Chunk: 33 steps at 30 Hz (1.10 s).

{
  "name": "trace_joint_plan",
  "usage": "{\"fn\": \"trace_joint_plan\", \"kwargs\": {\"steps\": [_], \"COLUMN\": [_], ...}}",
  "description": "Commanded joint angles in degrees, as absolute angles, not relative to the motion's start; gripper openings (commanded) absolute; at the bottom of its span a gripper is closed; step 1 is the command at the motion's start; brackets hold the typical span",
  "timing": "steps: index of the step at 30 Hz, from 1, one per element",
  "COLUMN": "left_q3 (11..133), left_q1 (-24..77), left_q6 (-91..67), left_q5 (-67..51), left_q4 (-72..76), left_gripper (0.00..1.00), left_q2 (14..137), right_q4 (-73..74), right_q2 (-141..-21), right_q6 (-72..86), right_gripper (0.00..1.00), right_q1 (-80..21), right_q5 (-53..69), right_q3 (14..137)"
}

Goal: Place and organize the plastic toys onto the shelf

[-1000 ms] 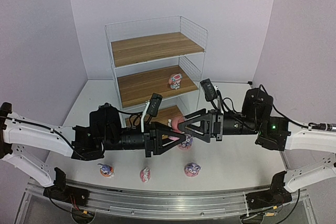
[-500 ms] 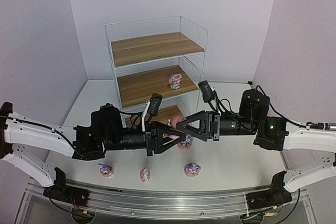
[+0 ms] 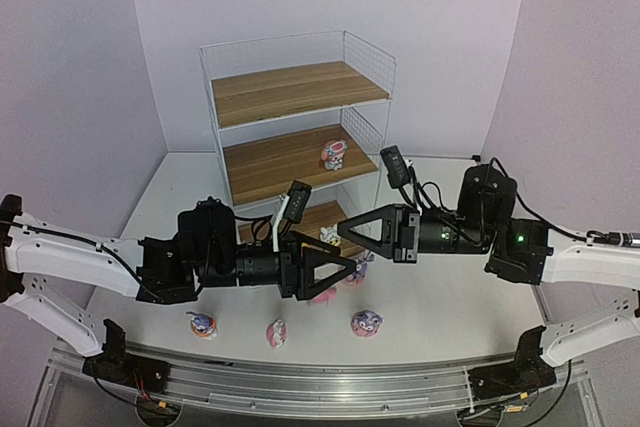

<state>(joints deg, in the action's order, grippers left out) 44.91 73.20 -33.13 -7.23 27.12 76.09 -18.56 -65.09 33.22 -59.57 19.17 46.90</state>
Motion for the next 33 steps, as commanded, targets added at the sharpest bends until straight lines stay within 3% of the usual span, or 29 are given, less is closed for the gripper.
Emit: {"fn": "trace_joint_plan", "kwargs": {"steps": [1, 5, 14, 19, 22, 25, 28, 33], "left_q3": [47.17, 45.35, 41.49, 40.42, 39.32, 36.61, 34.25, 30.04], "left_q1": [73.44, 73.46, 73.46, 73.47, 73.46, 73.44, 73.48, 73.43], "left_q6": [-32.65, -33.31, -34.66, -37.25, -39.82, -42.96, -46.21, -50.37], "left_q5": [-5.86, -3.14, 4.54, 6.83, 7.81, 9.15, 10.62, 11.35], "left_q4": [25.09, 24.64, 19.32, 13.12, 9.62, 7.89, 5.69, 5.3], "left_gripper": [0.6, 0.5, 0.76, 0.99, 1.0, 1.0, 1.0, 1.0], "left_q2": [72.6, 70.46, 65.46, 63.9, 62.98, 61.52, 59.52, 56.04], "right_q4": [-18.44, -16.85, -9.18, -4.33, -2.67, -2.02, 0.13, 3.06], "right_q2": [-67.41, -68.03, -65.41, -64.19, -64.08, -64.72, -67.58, -78.42], "right_q6": [32.39, 33.24, 35.68, 35.42, 35.4, 34.1, 34.14, 38.08], "right_gripper": [0.05, 0.08, 0.18, 0.45, 0.59, 0.84, 0.9, 0.9], "right_q1": [-59.82, -59.8, -59.8, -59.8, -59.69, -59.71, -59.74, -59.71], "right_q5": [19.05, 15.47, 2.39, -0.02, -2.98, -2.93, -2.95, -5.9], "right_q3": [51.21, 51.61, 49.64, 47.61, 45.31, 43.07, 43.75, 48.45]}}
